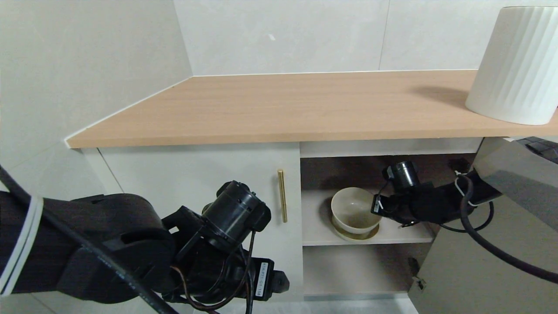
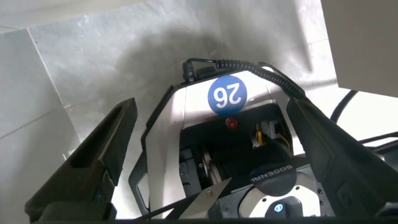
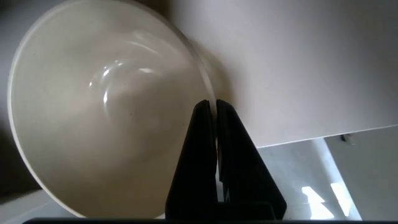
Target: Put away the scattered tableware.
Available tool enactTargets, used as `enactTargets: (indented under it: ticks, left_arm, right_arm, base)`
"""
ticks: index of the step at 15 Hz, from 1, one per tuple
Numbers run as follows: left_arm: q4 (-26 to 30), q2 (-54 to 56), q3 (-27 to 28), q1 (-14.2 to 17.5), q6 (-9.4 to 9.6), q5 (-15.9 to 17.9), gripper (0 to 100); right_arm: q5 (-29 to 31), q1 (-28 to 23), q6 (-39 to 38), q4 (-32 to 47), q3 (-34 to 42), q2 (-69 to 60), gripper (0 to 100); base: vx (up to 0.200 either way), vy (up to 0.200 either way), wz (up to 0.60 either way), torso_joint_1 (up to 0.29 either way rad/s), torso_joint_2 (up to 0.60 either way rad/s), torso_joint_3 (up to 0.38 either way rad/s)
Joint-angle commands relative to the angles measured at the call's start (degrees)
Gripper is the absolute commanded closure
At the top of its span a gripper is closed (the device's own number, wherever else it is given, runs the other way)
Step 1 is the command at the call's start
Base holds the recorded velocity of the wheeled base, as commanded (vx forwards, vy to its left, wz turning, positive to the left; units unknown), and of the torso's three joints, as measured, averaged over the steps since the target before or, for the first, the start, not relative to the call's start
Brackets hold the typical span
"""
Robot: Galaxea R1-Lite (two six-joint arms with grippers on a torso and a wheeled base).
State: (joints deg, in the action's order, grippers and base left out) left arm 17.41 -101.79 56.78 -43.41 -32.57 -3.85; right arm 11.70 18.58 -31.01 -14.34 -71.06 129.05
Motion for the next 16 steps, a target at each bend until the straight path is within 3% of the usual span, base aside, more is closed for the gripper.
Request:
enactTargets:
  ticks: [1, 4, 5, 11, 16]
  left_arm:
    - [-0.01, 0.01, -0.01, -0.01, -0.03, -0.01, 0]
    - [-0.01, 0.01, -0.01, -0.01, -0.12, -0.01, 0]
    - [-0.01, 0.01, 0.08, -0.01, -0.03, -0.01, 0]
    - [-0.01, 0.37, 0.08, -0.01, -0.03, -0.01, 0]
    - [0.26, 1.77, 0.08, 0.08, -0.03, -0.01, 0]
  right_arm:
    - [-0.01, 0.05, -0.01, 0.01, -0.13, 0.33, 100]
    - [-0.01, -0.03, -0.01, -0.08, -0.22, 0.50, 100]
    - [-0.01, -0.03, -0.01, -0.08, -0.22, 0.41, 0]
    - [-0.28, 0.58, 0.34, 0.01, 2.24, -3.37, 0]
    - [-0.80, 6.38, 2.45, 0.01, 8.04, -9.87, 0]
  base:
    - [0.000, 0.000, 0.00, 0.000, 0.00, 0.000]
    - [0.000, 0.000, 0.00, 0.000, 0.00, 0.000]
    - [0.000, 0.000, 0.00, 0.000, 0.00, 0.000]
    - [0.000, 0.000, 0.00, 0.000, 0.00, 0.000]
    - [0.000, 0.000, 0.00, 0.000, 0.00, 0.000]
